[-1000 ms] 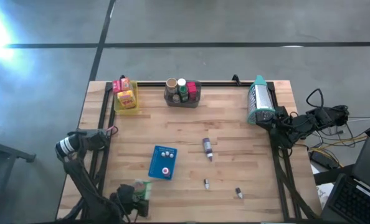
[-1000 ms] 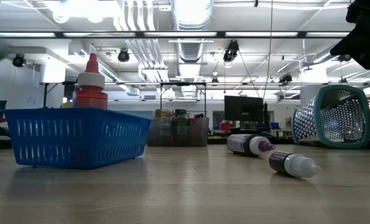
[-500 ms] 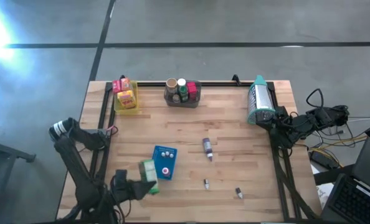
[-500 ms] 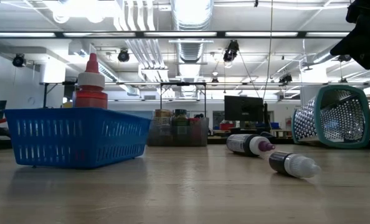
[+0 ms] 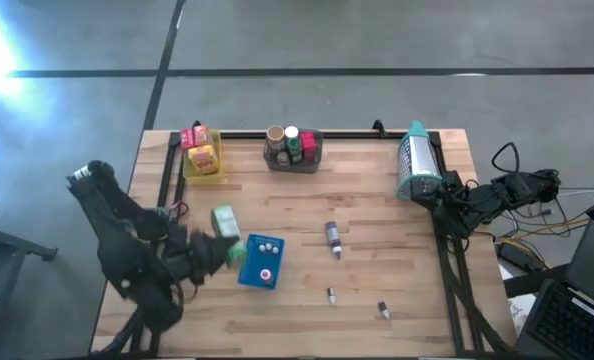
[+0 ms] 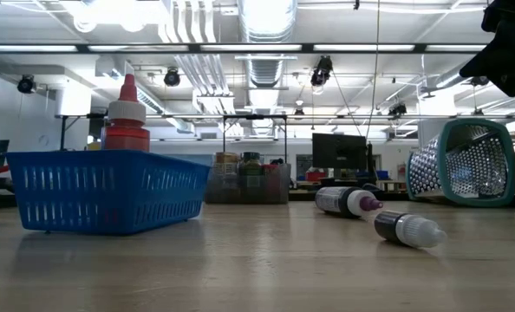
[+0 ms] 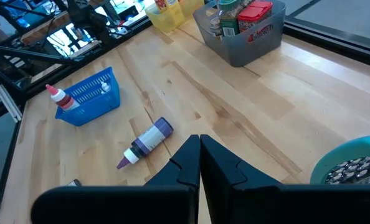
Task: Pick & Place Kitchen Items
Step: Put the green cereal box into the yellow bin
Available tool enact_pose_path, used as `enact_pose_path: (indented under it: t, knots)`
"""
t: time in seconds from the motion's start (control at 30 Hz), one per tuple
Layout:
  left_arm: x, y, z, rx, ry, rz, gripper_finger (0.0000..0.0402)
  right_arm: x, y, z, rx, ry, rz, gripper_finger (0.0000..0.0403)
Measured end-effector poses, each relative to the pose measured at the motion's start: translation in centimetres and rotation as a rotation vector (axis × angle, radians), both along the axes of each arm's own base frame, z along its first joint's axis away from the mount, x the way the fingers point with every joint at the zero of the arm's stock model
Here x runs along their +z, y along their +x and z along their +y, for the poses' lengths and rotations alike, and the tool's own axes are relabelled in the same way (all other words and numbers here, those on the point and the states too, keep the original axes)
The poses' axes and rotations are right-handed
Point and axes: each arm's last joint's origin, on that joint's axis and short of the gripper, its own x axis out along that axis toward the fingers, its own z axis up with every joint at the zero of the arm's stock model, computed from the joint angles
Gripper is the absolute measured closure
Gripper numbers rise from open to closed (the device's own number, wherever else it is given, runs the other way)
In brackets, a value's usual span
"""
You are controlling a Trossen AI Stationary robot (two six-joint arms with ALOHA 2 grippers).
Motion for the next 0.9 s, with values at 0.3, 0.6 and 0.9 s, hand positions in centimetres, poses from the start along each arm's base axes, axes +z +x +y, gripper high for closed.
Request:
enact_pose_path:
  t: [0.3, 0.6, 0.9]
  knots:
    - [3.2, -0.9, 5.2, 0.1, -0.158, -0.103, 0.0071, 0.0, 0.0, 0.0, 0.0, 0.0, 0.0, 0.0394]
    - [4.8, -2.2, 8.7, 0.131, -0.442, -0.171, 0.0071, 0.0, 0.0, 0.0, 0.0, 0.0, 0.0, 0.0394]
    - [4.8, -1.4, 12.5, 0.289, -0.563, -0.182, 0.007, 0.0, 0.0, 0.0, 0.0, 0.0, 0.0, 0.0394]
